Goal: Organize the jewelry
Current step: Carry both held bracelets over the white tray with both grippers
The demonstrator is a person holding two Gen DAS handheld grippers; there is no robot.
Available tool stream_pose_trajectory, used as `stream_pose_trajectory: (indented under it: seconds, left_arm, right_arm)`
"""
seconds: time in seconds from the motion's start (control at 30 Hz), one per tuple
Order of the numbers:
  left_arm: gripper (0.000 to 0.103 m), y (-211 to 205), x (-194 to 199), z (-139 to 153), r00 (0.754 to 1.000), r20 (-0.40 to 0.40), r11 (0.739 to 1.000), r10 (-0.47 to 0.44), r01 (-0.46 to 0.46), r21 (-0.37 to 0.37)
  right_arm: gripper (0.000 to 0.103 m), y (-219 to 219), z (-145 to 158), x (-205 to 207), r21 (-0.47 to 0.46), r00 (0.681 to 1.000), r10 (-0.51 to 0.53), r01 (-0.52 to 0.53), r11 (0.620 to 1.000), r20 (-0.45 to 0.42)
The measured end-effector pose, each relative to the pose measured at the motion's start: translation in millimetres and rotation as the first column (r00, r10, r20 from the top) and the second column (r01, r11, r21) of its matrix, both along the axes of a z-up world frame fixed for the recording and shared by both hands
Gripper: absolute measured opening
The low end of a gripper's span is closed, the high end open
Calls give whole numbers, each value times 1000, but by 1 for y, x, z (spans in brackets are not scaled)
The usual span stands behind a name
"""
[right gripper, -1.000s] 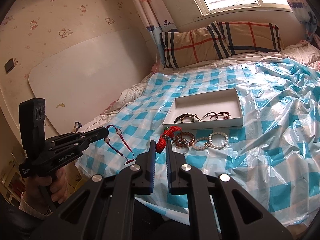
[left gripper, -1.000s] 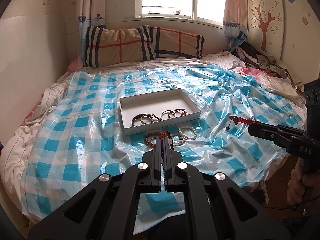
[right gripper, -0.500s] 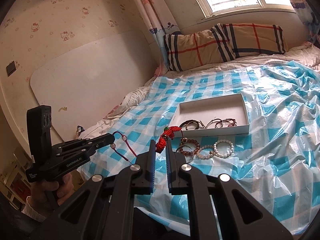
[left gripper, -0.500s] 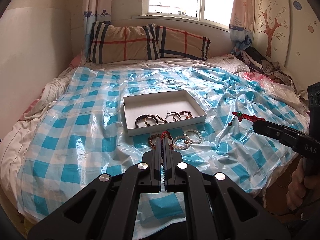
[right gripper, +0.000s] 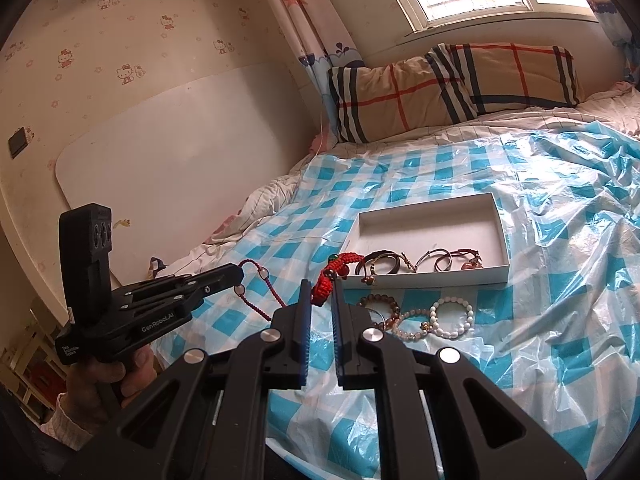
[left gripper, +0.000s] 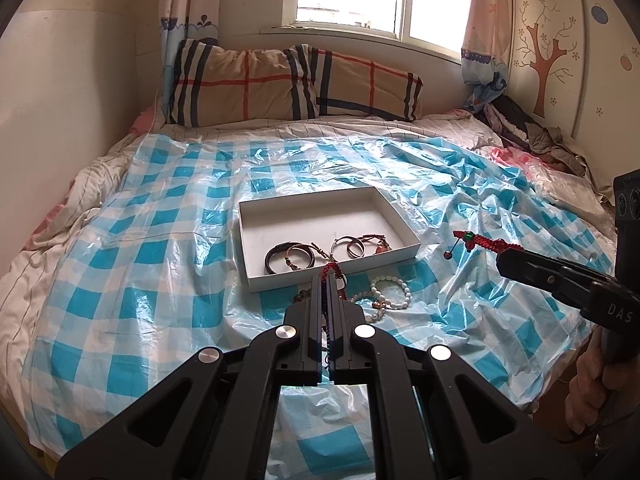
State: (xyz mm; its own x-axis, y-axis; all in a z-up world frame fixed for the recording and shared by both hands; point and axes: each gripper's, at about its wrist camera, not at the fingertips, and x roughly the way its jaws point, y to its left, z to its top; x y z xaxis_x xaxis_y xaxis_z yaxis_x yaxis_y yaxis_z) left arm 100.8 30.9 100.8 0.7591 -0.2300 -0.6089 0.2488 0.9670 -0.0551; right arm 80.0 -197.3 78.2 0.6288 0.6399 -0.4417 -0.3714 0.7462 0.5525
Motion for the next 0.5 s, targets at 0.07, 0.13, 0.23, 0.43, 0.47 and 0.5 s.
stream_pose_trajectory:
  seconds: [0.07, 0.13, 0.23, 0.43, 0.47, 0.5]
  left_arm:
    - [2, -3, 8, -3, 1000, -2, 1000, 0, 0, 5]
    - [2, -5, 15, -6, 1000, -5, 1000, 0, 0, 7]
    - [2, -9, 28, -11, 1000, -7, 1000, -3, 3, 16]
    - [2, -18, 51, -22, 1000, -10, 999, -12, 12, 31]
    - [2, -19, 53, -23, 1000, -9, 999, -13, 13, 32]
    - [2, -20, 57, -24, 1000, -9, 999, -14, 14, 33]
  right_arm:
    - [11, 1, -3, 8, 1, 1000, 4, -4, 1000, -3]
    - [11, 2, -7, 15, -1, 1000, 8, -8, 1000, -5]
    - [11, 3, -13, 28, -3, 1000, 13, -13, 1000, -4]
    - [11, 4, -24, 52, -3, 1000, 10, -10, 1000, -7]
    - [11, 4, -26, 55, -2, 1000, 11, -11, 1000, -8]
    - [11, 4, -27, 58, -3, 1000, 11, -11, 1000, -9]
